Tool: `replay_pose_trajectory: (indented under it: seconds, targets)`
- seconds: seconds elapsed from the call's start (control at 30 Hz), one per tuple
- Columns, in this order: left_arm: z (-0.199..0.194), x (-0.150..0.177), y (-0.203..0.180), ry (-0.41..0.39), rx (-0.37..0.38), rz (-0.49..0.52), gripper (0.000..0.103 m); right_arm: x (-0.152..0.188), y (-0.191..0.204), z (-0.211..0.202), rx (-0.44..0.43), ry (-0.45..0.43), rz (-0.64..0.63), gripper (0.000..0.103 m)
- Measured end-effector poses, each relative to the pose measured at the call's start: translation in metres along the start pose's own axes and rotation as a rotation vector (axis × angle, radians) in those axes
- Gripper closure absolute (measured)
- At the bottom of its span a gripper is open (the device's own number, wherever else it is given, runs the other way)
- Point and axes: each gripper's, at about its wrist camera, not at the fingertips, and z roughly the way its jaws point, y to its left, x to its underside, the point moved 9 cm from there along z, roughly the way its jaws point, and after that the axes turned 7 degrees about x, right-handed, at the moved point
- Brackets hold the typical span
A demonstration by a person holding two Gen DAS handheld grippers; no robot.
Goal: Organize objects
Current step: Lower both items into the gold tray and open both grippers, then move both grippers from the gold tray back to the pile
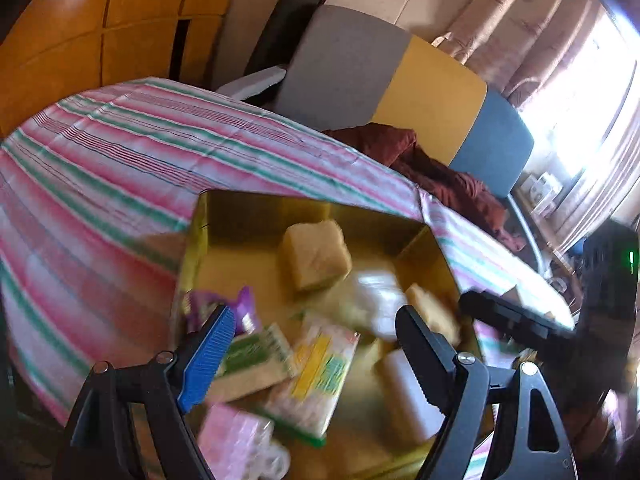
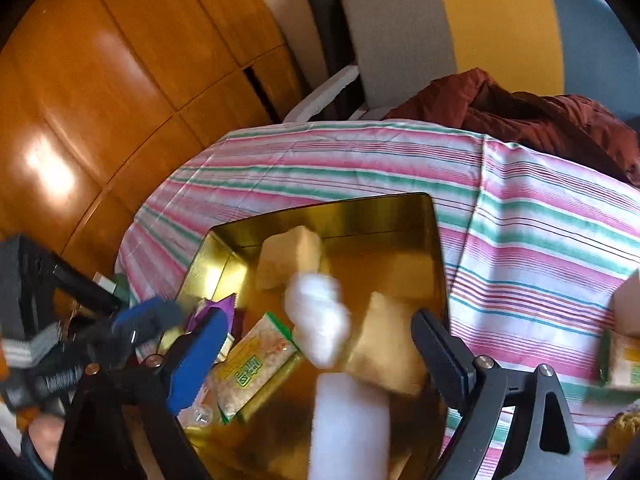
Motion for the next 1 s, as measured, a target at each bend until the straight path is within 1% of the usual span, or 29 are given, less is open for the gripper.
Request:
replay_pose_trajectory:
  seconds: [0.1,0.2,0.27,0.33,0.43,0.57,0.7,1.0]
  targets:
    - [-0.010,0.013,0.001,-0.010,-0.058,0.056,0.020,0.016,-0.004,-0.003,0.031,0.025,-0.013,0.009]
    - [-0.020,0.023,-0.001,-0.038,-0.133,0.108,0.020,0.029,-0.008,-0.009,0.055,0.030,-0.013,0.006]
    - [-0.028,0.025,0.001,-0.064,-0.187,0.119,0.021,0.037,-0.010,-0.016,0.073,0.020,-0.017,0.005]
    - [-0.035,0.024,0.001,-0.086,-0.207,0.114,0.021,0.041,-0.009,-0.020,0.091,0.005,-0.032,0.005]
    - [-0.044,0.022,0.002,-0.112,-0.212,0.086,0.021,0.048,-0.001,-0.032,0.133,-0.031,-0.089,0.004]
    - [-0.053,0.023,-0.006,-0.131,-0.216,0.104,0.021,0.055,0.009,-0.043,0.169,-0.066,-0.144,0.003]
    - [-0.061,0.030,-0.016,-0.142,-0.237,0.141,0.021,0.062,0.015,-0.051,0.177,-0.083,-0.153,0.002]
    - [-0.070,0.046,-0.031,-0.142,-0.246,0.194,0.021,0.072,0.016,-0.064,0.208,-0.114,-0.167,0.000]
